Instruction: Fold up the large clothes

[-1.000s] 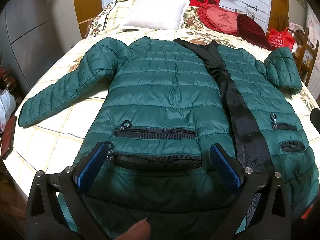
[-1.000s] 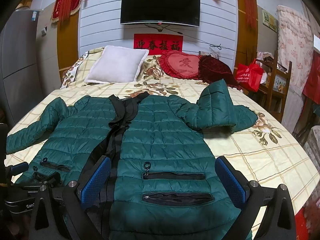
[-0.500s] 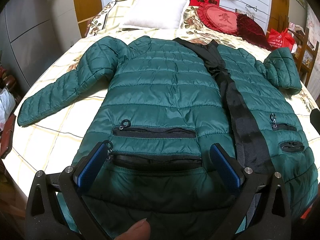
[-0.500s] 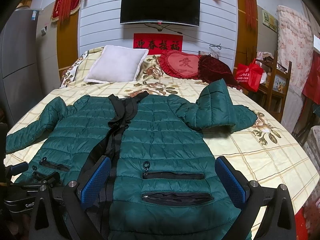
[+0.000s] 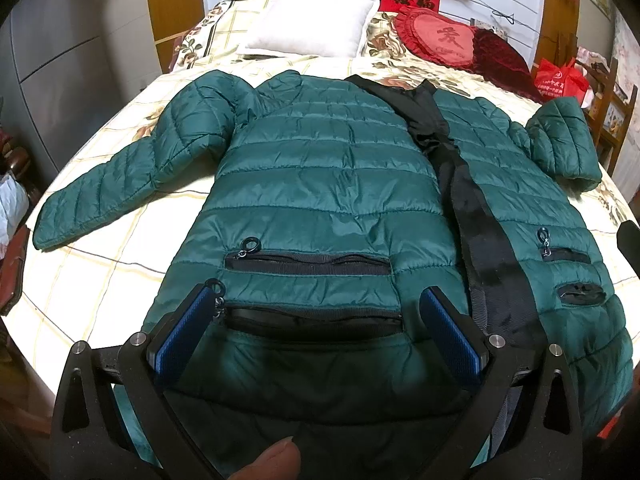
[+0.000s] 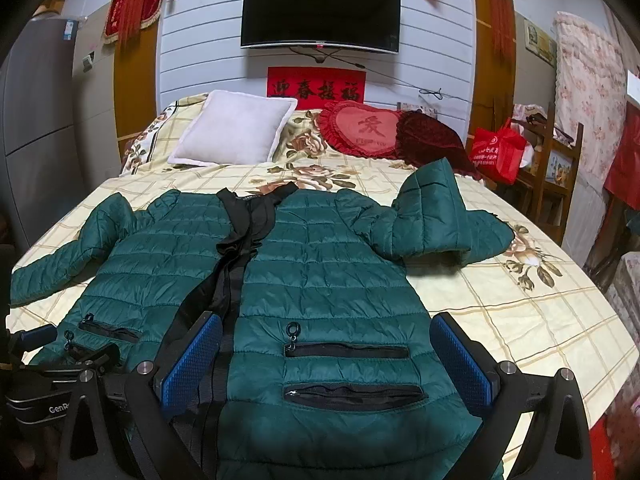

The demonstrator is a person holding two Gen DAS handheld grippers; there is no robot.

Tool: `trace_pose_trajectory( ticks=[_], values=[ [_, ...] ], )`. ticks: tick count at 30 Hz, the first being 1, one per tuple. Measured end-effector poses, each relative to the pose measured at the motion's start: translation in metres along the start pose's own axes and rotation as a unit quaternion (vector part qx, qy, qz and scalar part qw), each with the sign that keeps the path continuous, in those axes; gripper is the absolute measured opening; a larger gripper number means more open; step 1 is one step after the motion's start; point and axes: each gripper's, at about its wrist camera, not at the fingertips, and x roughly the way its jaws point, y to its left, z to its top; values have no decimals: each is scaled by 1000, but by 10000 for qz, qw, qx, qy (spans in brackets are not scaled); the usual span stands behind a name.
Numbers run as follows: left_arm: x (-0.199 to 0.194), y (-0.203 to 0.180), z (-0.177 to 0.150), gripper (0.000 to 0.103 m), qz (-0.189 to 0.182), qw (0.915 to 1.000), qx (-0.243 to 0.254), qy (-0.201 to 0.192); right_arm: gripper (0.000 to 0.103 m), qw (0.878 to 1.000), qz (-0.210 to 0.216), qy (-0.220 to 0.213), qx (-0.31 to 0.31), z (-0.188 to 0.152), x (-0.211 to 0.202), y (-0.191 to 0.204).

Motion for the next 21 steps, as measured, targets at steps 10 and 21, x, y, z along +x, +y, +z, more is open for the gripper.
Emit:
trace_pose_trajectory(
  ticks=[10,21],
  values=[
    [-11,-2,-3,103,-180,9997,-174,3,103,10000,17,-15,-58,0,0,5],
    [-12,-19,-3,103,-310,9995,-16,53,103,9997,-65,-57,-223,-1,-2,10]
  ],
)
